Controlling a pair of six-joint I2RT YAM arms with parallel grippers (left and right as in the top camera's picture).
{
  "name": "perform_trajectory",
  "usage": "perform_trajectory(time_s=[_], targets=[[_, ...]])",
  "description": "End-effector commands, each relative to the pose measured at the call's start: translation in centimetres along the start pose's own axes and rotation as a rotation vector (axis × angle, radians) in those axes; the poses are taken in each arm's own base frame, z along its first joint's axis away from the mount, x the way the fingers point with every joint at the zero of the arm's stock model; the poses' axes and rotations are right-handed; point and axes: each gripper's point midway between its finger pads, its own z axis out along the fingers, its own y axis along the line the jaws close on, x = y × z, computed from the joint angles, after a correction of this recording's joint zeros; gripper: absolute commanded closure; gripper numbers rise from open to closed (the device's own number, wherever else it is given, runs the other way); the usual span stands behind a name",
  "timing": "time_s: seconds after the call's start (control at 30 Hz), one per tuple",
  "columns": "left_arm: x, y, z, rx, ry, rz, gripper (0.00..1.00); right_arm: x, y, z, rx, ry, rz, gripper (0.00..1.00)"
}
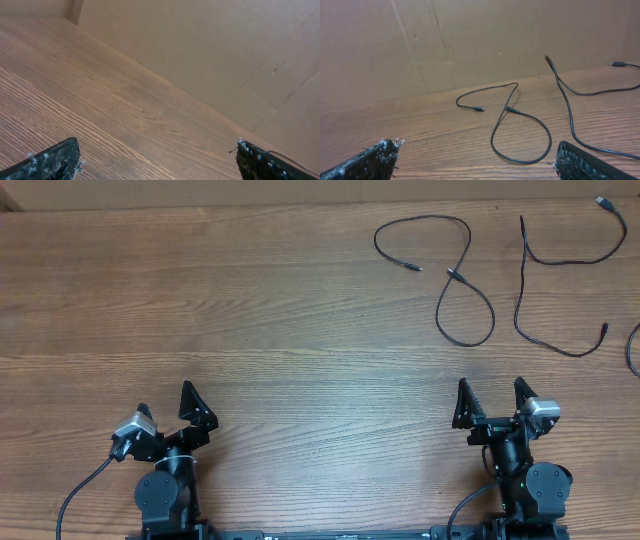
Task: Untangle cables
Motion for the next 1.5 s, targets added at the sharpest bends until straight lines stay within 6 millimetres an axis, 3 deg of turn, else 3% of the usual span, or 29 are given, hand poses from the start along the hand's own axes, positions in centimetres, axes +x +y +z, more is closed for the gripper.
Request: perform_trajectory(time_s=[0.0, 1.0, 1.23, 1.47], targets=[[-0.1, 0.4, 0.0, -0.020, -0.010, 0.034, 0.00, 0.1, -0.2, 0.0, 0.006, -0.005, -0.005, 0.00], [-0.1, 0.4, 0.0, -0.020, -0.010, 0.034, 0.00, 0.1, -0.2, 0.0, 0.006, -0.005, -0.005, 0.00], [-0.1, 0.4, 0.0, -0.020, -0.010, 0.034, 0.01, 0.1, -1.4, 0.0, 0.077, -0.012, -0.009, 0.00], [-0.1, 0.4, 0.0, -0.020, -0.010, 0.034, 0.00, 0.2, -1.4, 0.0, 0.078, -0.006, -0.008, 0.00]])
